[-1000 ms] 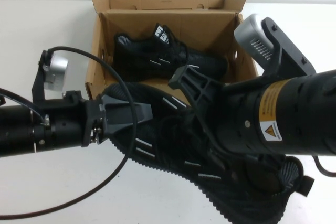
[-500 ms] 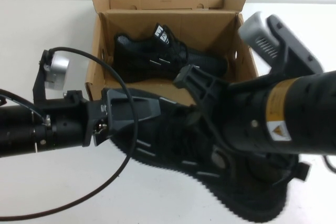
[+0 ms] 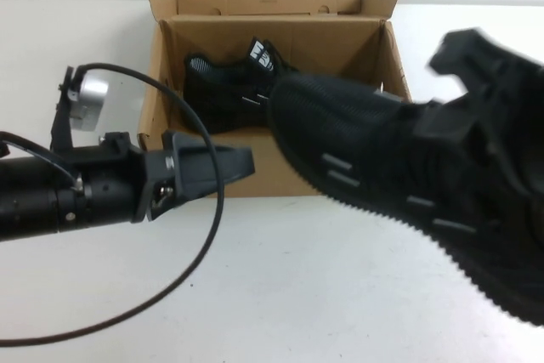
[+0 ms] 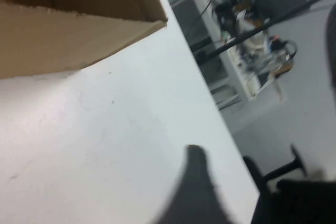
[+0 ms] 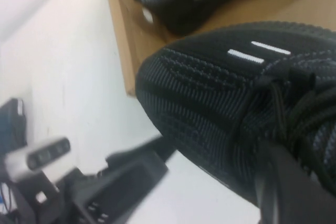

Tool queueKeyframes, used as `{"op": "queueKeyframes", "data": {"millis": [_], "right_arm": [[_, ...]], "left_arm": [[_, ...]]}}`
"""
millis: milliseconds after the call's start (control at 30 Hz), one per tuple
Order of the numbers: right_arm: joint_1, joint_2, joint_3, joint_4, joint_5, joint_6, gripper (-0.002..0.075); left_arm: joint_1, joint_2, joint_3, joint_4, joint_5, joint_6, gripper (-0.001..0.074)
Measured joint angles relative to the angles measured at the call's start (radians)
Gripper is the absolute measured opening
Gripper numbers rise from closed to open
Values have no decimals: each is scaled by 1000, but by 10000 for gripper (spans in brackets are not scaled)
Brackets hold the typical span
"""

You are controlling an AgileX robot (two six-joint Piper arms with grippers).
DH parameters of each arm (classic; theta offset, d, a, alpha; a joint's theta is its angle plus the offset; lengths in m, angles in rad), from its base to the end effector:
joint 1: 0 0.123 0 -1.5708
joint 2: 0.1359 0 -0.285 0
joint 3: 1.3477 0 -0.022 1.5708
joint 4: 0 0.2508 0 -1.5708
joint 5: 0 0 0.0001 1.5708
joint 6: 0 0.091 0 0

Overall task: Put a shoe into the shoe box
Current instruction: Place the shoe in the shoe box

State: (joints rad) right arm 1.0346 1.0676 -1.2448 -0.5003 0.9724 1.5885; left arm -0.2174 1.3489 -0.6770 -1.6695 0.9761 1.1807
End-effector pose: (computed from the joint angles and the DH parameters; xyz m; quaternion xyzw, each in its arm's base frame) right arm 0.1335 0.1540 0.4254 0.2011 0.8578 0.3290 0.3398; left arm 0.2214 -0.1258 0.2650 0.1165 0.7791 -0.5443 0.2883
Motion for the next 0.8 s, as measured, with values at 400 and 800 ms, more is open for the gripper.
{"op": "queueKeyframes", "data": {"millis": [400,800], "right_arm": [[-51,-66,0,-37,1,-83,4],[-79,-60,0,-43,-19,-127,4]], "left_arm": [[9,-23,-262,370,-12,-109,6],[11,-229,-353,795,-126,-352,-1]]}}
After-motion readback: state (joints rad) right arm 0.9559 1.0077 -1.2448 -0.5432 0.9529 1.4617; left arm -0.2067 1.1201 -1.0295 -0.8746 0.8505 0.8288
